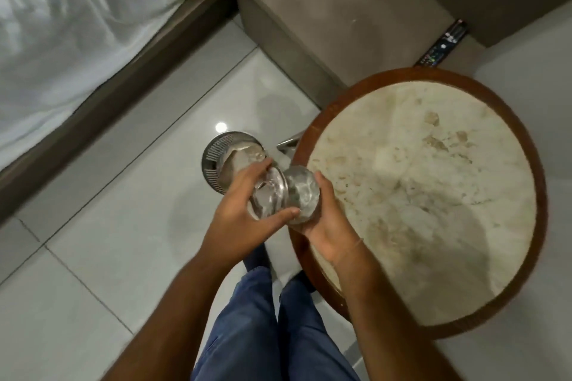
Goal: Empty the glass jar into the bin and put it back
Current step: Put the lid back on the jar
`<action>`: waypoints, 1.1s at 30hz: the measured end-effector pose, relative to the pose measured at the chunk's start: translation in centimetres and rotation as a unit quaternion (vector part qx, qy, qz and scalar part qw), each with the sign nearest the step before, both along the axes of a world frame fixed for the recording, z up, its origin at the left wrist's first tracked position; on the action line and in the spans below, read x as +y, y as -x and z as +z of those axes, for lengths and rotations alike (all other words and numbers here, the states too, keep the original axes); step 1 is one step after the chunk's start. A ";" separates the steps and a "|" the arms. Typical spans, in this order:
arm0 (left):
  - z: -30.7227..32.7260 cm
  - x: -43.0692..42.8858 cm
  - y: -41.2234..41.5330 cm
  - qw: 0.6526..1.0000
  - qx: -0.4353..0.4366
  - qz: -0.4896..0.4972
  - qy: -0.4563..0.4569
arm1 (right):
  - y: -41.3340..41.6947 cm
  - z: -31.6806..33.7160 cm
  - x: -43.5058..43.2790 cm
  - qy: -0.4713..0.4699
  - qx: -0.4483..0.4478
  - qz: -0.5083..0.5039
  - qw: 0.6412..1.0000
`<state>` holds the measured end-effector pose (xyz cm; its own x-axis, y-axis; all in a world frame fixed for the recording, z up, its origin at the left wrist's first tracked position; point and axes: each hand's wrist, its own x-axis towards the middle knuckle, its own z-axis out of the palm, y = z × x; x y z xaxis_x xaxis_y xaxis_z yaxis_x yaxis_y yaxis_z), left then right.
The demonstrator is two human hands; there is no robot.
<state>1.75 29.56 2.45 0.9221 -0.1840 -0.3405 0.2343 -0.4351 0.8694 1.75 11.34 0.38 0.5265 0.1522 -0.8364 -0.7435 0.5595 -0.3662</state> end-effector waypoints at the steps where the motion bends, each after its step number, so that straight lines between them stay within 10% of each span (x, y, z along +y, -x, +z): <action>1: 0.3 -1.1 -0.4 0.999 -0.002 -0.035 -0.004 | 0.4 0.5 -0.6 -0.002 0.003 -0.006 1.000; 20: -0.7 -21.3 -2.0 0.927 0.022 -0.373 -0.045 | 8.7 0.0 -14.5 0.015 0.021 -0.281 0.959; 33: -5.9 -28.8 -0.2 0.815 -0.210 -0.470 -0.267 | 16.2 -0.2 -21.3 0.218 0.064 -0.407 0.885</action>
